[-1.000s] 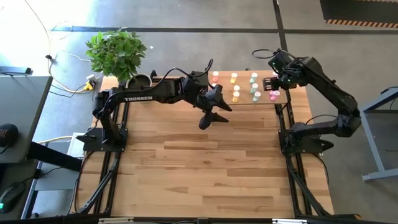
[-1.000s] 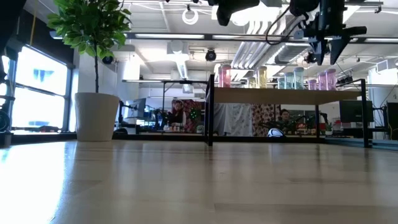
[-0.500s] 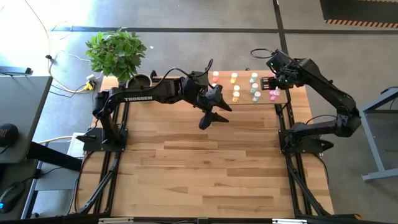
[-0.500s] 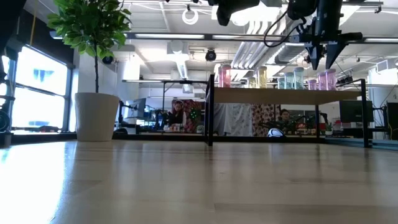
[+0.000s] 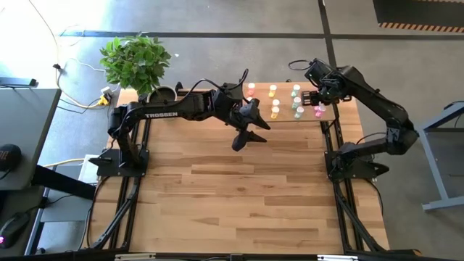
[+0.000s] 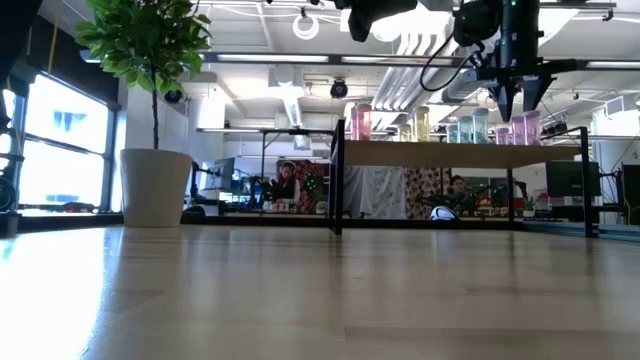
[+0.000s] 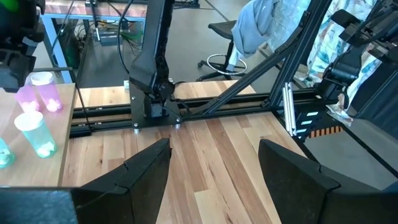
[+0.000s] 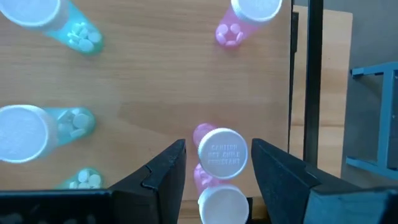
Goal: Pick and place medicine bottles onto shelf by color
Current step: Adjust the purple pill bottles on the shelf
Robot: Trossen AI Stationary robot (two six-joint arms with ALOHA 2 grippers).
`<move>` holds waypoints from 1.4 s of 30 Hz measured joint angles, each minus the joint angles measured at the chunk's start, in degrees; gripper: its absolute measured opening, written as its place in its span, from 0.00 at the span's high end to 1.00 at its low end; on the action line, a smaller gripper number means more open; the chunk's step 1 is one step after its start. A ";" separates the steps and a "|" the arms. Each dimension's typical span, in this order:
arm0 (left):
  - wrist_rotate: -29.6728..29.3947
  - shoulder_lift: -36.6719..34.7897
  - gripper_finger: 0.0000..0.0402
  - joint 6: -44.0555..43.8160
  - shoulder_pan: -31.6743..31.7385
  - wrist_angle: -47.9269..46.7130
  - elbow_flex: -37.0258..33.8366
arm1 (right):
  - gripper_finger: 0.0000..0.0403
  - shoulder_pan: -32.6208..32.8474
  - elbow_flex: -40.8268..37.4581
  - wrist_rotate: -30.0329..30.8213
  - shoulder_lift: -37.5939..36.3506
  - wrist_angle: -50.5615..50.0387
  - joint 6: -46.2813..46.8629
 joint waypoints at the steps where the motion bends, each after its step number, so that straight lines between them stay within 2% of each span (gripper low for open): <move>1: 0.01 0.00 0.41 0.00 0.00 0.00 0.00 | 0.57 0.00 0.00 -0.15 0.14 -0.29 0.14; 19: 0.02 0.02 0.41 0.02 0.00 0.02 0.00 | 0.69 0.00 0.00 0.46 0.33 -0.37 1.18; 24: 0.03 0.02 0.41 0.02 0.00 0.02 0.00 | 0.70 -0.02 0.00 2.23 0.33 0.18 1.44; 42: 0.04 0.04 0.41 0.02 0.00 0.04 0.00 | 0.70 -2.23 0.00 1.44 0.31 1.97 2.56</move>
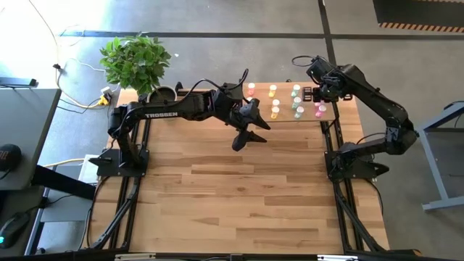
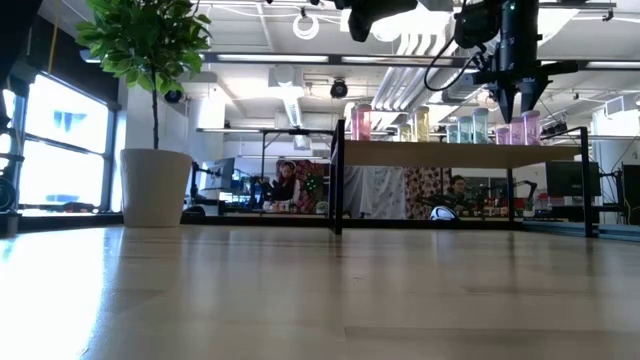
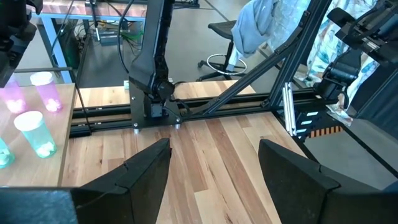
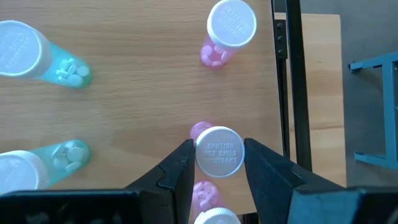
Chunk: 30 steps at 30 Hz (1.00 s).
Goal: Pick and place medicine bottles onto shelf by color
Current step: Adjust the purple pill bottles on the shelf
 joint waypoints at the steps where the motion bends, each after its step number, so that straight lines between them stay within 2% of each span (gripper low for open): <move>1: 0.00 0.00 0.41 0.00 0.00 0.00 0.00 | 0.70 0.00 0.00 0.00 0.00 0.09 0.02; 30: 0.02 0.00 0.41 -0.01 -0.01 0.00 0.00 | 0.68 0.00 0.00 -0.63 0.00 0.33 -0.07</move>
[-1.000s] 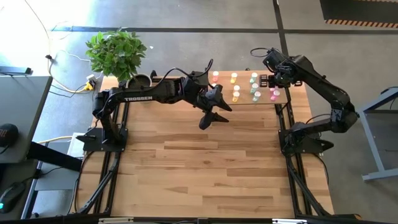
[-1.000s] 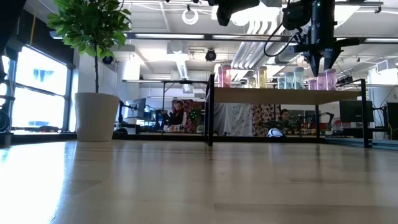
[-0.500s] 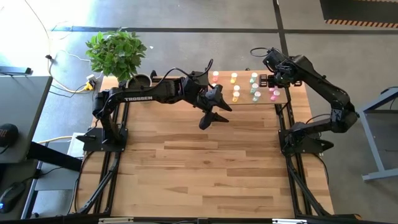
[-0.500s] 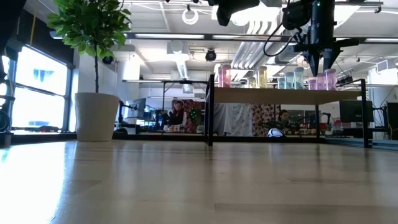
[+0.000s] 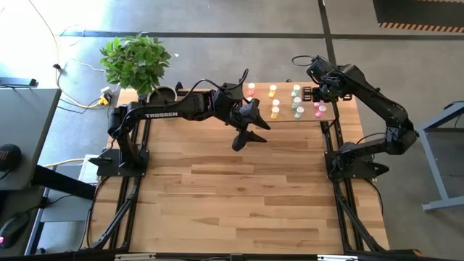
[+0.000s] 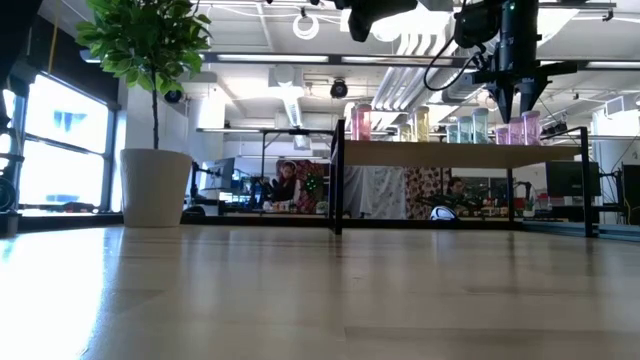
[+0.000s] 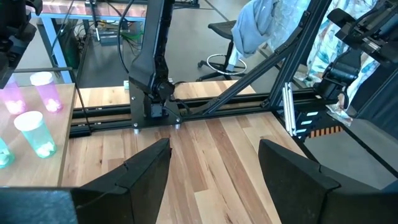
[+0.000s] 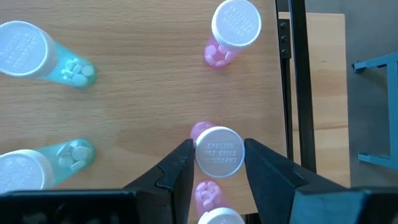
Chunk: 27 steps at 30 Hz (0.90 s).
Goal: Pick and place medicine bottles onto shelf by color
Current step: Adjust the purple pill bottles on the shelf, then return to Home Position
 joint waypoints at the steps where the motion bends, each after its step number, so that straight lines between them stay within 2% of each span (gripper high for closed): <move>1: 0.00 0.00 0.41 -0.01 -0.01 0.00 0.00 | 0.67 0.00 0.00 0.00 0.00 0.00 0.02; 7: 0.01 0.00 0.41 0.00 0.01 0.00 0.00 | 0.65 0.00 0.00 0.71 0.00 0.00 0.01; 27: -0.04 -0.31 0.41 -0.02 0.03 0.28 0.00 | 0.65 0.00 0.00 0.85 -0.04 0.98 -4.08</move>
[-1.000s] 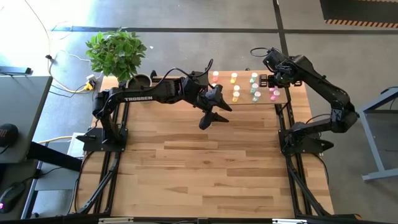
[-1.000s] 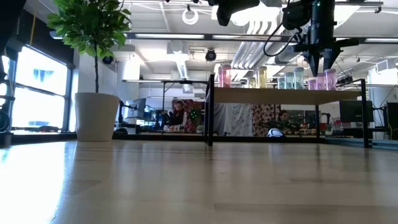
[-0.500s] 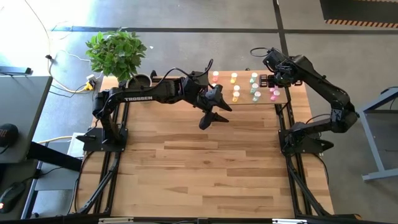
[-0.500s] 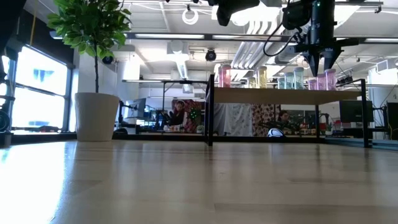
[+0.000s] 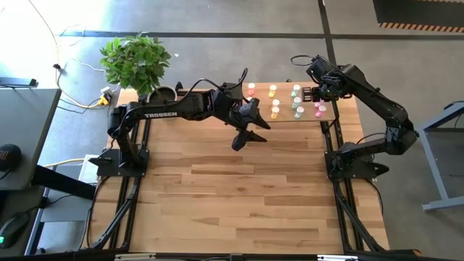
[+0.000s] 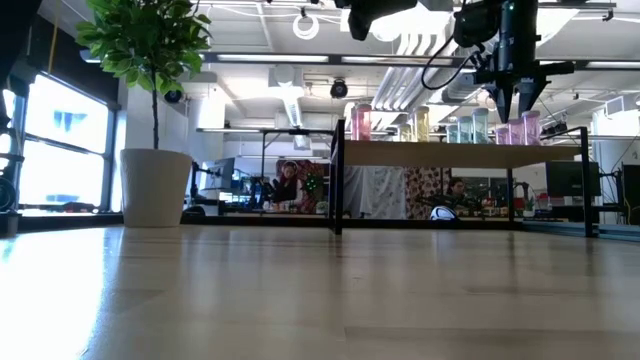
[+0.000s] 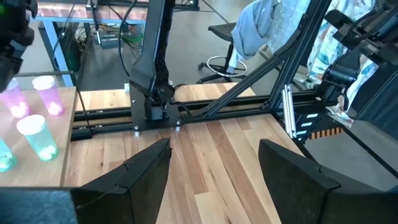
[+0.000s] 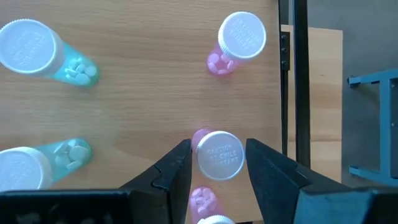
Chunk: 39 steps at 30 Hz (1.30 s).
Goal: Pick and place medicine bottles onto shelf by color
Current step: Return to Home Position
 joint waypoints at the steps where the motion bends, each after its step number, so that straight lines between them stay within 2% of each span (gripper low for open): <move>1: 0.02 -0.23 0.41 0.00 0.00 -0.03 0.00 | 0.65 0.00 0.00 0.00 0.00 0.00 -0.12; 12: 0.01 -3.71 0.41 0.00 0.00 -1.15 0.02 | 0.65 0.00 0.18 0.63 -0.96 -0.16 -1.45; 19: -0.11 -6.34 0.41 0.02 0.00 -3.09 0.02 | 0.65 0.05 5.91 0.63 -2.35 -0.33 -3.24; 24: -0.15 -8.95 0.41 1.65 0.00 -5.54 0.02 | 0.65 2.71 10.41 -0.32 -3.60 -0.18 -4.08; 28: -0.35 -10.37 0.41 1.65 0.00 -7.00 -0.28 | 0.65 6.65 10.91 -0.83 -5.10 -0.67 -3.08; 33: -0.45 -11.44 0.41 -0.06 -0.49 -6.42 -4.93 | 0.65 11.74 10.91 -0.91 -6.42 -1.92 -1.12; 39: -0.53 -14.94 0.41 -6.13 -2.13 3.21 -14.85 | 0.65 18.63 10.91 -1.11 -8.11 -0.37 -0.86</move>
